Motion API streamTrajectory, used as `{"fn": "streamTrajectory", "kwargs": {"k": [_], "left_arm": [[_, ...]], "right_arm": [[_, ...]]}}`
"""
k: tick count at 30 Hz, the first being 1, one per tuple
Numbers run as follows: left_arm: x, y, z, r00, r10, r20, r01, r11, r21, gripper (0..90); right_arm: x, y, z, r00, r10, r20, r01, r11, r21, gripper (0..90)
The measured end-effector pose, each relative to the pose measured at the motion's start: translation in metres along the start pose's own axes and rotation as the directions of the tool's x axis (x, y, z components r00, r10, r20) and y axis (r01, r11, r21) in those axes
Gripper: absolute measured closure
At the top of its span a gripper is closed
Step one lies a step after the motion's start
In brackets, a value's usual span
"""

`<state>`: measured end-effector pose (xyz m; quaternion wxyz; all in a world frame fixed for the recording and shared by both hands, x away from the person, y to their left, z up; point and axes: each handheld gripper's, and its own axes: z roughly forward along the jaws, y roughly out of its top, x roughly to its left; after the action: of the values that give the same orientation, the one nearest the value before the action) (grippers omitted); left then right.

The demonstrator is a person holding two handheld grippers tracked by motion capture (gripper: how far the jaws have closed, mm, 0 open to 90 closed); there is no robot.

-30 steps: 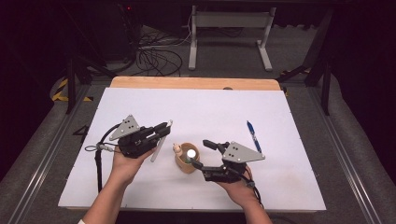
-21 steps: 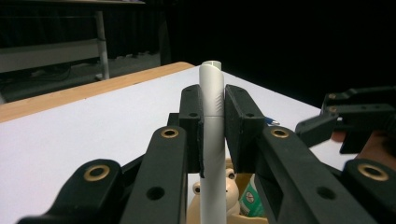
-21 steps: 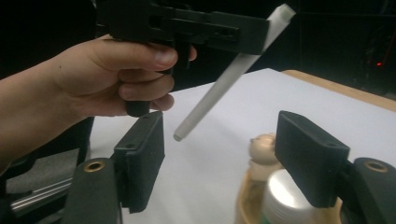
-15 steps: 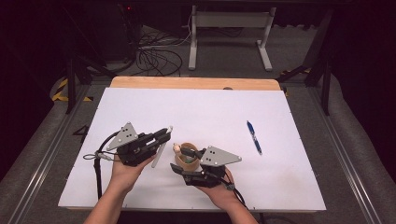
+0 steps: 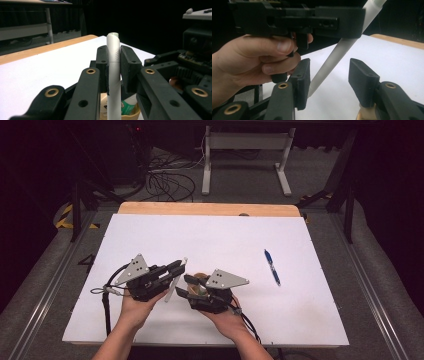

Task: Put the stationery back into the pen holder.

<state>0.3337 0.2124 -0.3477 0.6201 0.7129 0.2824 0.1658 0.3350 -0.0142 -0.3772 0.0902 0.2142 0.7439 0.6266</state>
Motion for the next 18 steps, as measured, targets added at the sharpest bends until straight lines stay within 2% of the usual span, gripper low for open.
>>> {"fn": "streamTrajectory", "kwargs": {"k": [6, 14, 18], "left_arm": [[-0.006, 0.001, 0.002, 0.9998, 0.002, 0.02, -0.002, 1.0, -0.004, 78.1], [-0.01, 0.003, 0.002, 0.9992, -0.003, 0.04, 0.003, 0.9998, -0.018, 78.0], [-0.011, 0.004, 0.001, 0.9994, 0.001, 0.036, 0.0, 0.9998, -0.021, 78.0]], "right_arm": [[0.0, -0.002, 0.004, 0.9997, 0.023, -0.01, -0.023, 1.0, -0.001, 57.1], [-0.001, -0.002, 0.006, 0.9989, 0.038, -0.025, -0.038, 0.999, 0.001, 66.5], [-0.002, -0.002, 0.006, 0.9983, 0.048, -0.031, -0.048, 0.999, 0.001, 71.2]]}}
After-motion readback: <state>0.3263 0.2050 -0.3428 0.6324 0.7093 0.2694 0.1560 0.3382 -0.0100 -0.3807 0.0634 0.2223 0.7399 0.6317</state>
